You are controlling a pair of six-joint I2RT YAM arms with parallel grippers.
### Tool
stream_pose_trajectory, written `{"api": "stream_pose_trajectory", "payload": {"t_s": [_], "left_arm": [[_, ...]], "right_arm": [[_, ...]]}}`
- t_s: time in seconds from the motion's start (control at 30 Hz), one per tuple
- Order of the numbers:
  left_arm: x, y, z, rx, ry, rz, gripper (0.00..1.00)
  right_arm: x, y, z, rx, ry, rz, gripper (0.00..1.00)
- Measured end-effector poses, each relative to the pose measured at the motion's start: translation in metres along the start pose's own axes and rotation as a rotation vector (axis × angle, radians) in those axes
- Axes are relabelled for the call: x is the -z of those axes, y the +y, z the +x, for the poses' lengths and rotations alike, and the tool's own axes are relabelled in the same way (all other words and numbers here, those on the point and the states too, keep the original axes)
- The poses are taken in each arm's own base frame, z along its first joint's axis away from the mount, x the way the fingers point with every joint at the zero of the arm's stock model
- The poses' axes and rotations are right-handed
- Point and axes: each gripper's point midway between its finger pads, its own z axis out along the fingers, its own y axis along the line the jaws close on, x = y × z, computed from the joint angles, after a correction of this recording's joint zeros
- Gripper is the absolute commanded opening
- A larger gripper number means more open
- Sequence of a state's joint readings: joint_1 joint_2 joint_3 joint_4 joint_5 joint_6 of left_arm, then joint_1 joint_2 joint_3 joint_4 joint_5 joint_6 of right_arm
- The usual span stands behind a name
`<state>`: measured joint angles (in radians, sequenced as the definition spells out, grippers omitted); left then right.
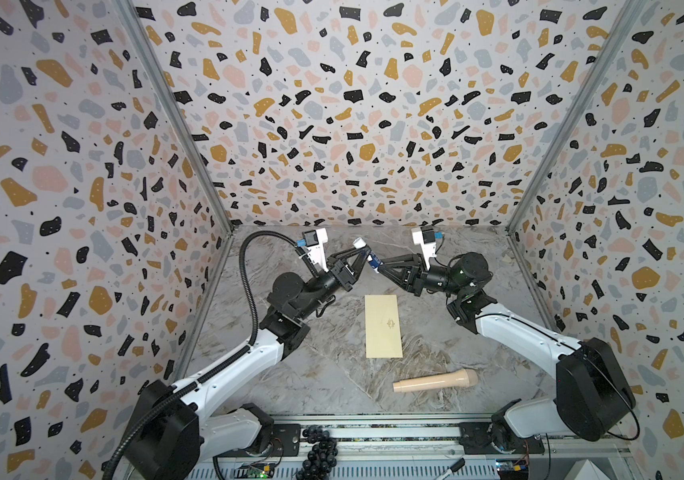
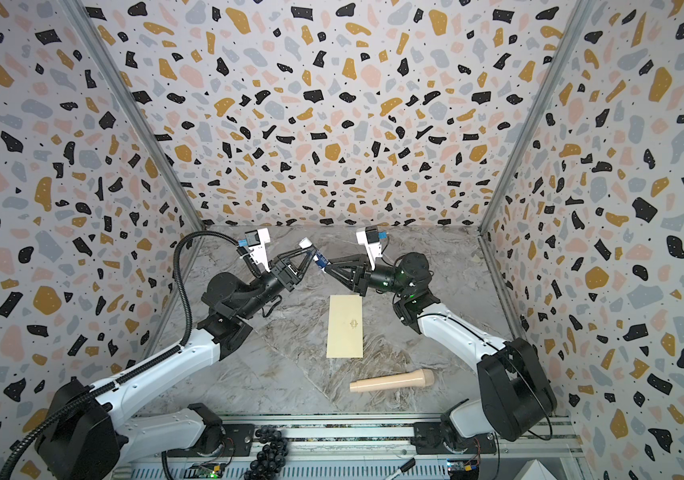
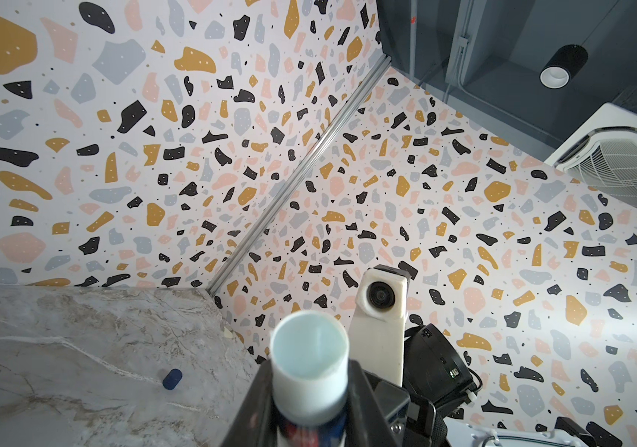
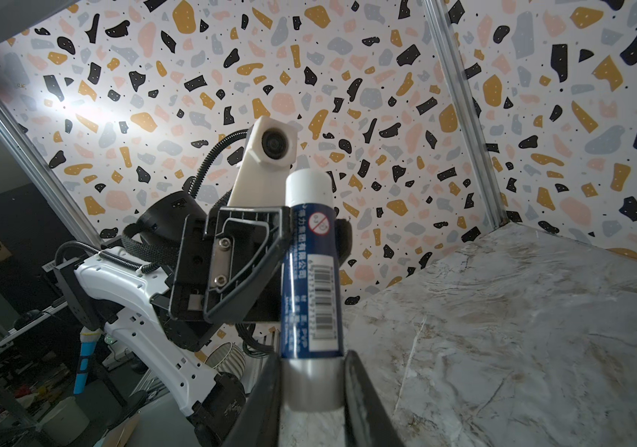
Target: Place the letter into the envelope and seal it
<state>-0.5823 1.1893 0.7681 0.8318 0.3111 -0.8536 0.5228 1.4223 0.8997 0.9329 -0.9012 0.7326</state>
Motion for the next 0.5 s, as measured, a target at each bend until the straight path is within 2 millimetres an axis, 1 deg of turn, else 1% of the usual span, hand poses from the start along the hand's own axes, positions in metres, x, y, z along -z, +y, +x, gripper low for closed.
{"api": "stream_pose_trajectory", "payload": {"t_s": [0.17, 0.3, 0.5], "left_arm": [[0.0003, 0.0013, 0.001, 0.0, 0.002, -0.004, 0.0], [0.0004, 0.0045, 0.0028, -0.002, 0.008, -0.018, 0.0], [0.0004, 0.0073, 0.0035, -0.021, 0.009, -0.031, 0.0]], "right_arm": [[0.0001, -0.0029, 0.0004, 0.004, -0.002, 0.018, 0.05], [0.0003, -0.0052, 0.0014, 0.028, 0.001, 0.07, 0.0], [-0.0021, -0.0039, 0.0041, 0.143, 0.013, 0.225, 0.0]]}}
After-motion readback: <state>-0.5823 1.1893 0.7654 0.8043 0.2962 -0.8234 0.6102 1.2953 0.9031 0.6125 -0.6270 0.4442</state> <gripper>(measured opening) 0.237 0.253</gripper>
